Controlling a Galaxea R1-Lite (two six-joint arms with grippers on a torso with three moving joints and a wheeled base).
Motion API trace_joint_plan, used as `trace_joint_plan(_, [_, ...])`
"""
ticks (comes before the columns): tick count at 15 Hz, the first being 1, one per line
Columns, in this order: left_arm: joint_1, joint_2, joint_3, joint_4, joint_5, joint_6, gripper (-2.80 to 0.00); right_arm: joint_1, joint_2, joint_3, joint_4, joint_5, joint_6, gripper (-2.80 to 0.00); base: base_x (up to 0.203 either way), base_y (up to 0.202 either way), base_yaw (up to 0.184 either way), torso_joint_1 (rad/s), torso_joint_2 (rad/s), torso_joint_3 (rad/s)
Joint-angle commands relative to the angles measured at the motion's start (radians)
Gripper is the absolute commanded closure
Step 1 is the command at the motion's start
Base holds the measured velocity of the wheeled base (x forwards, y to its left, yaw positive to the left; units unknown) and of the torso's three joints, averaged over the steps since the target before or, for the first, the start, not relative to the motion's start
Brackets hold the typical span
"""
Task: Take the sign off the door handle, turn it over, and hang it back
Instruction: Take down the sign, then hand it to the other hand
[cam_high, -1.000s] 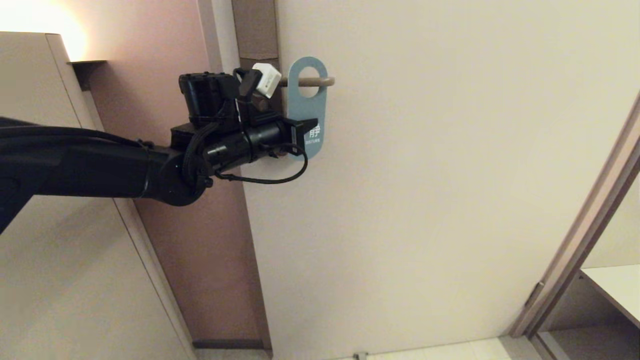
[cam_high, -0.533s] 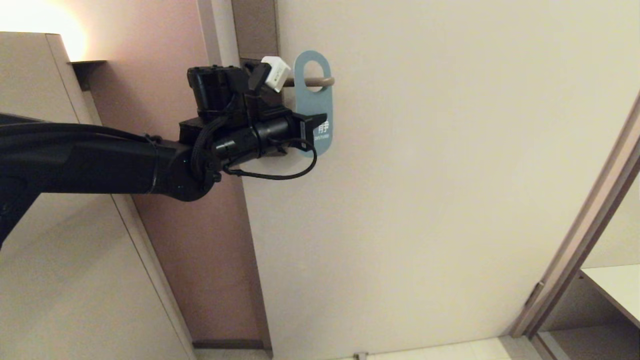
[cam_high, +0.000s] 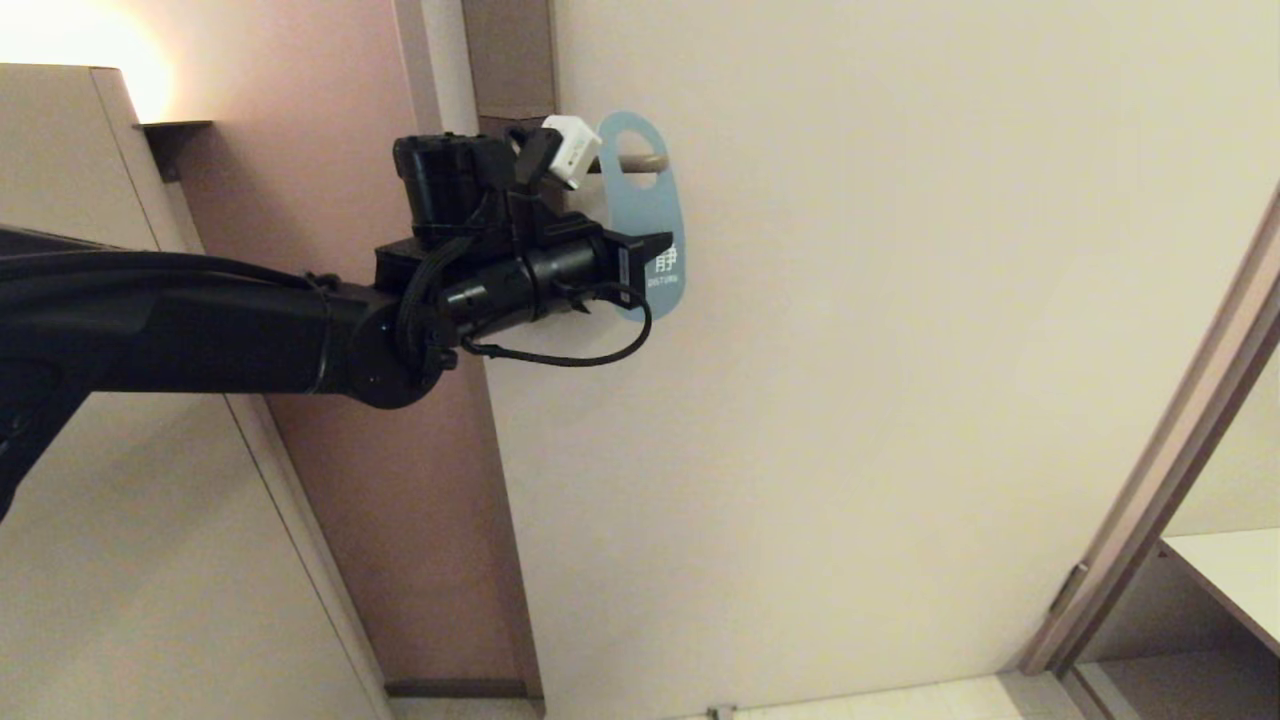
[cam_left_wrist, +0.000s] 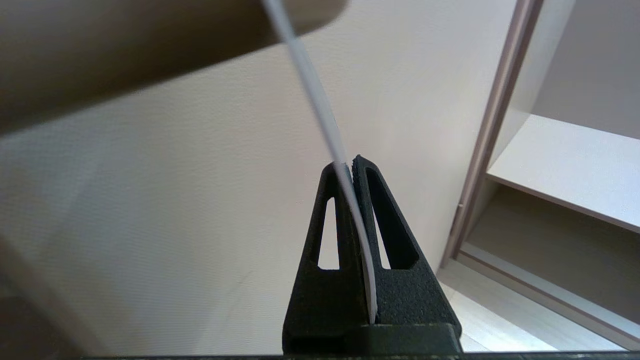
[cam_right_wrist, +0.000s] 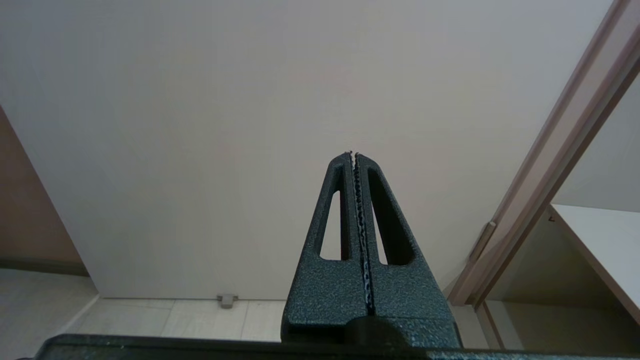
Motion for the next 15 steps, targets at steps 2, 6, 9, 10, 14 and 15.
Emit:
trace_joint_plan(2, [-0.012,0.003,0.002,-0.005,-0.002,0.000,0.00,0.000,0.000,0.000,0.000,0.001,-0.001,0.00,0.000,0.000,0.000,0.000,0.00,0.000])
trace_joint_plan(6, [-0.037,0.002,0.012,-0.005,-0.004,0.001,0.00,0.000,0.000,0.000,0.000,0.001,-0.001,0.00,0.000,0.000,0.000,0.000,0.00,0.000])
trace_joint_plan(9, [-0.048,0.002,0.012,-0.005,-0.004,0.001,0.00,0.000,0.000,0.000,0.000,0.001,-0.001,0.00,0.000,0.000,0.000,0.000,0.00,0.000])
trace_joint_plan(10, [-0.052,0.000,0.014,-0.006,-0.004,0.001,0.00,0.000,0.000,0.000,0.000,0.001,-0.001,0.00,0.000,0.000,0.000,0.000,0.00,0.000])
trace_joint_plan(14, [-0.060,-0.048,0.082,-0.012,-0.007,0.001,0.00,0.000,0.000,0.000,0.000,0.001,-0.001,0.00,0.000,0.000,0.000,0.000,0.00,0.000])
trace_joint_plan(15, [-0.065,-0.076,0.118,-0.013,-0.010,0.000,0.00,0.000,0.000,0.000,0.000,0.001,-0.001,0.00,0.000,0.000,0.000,0.000,0.00,0.000])
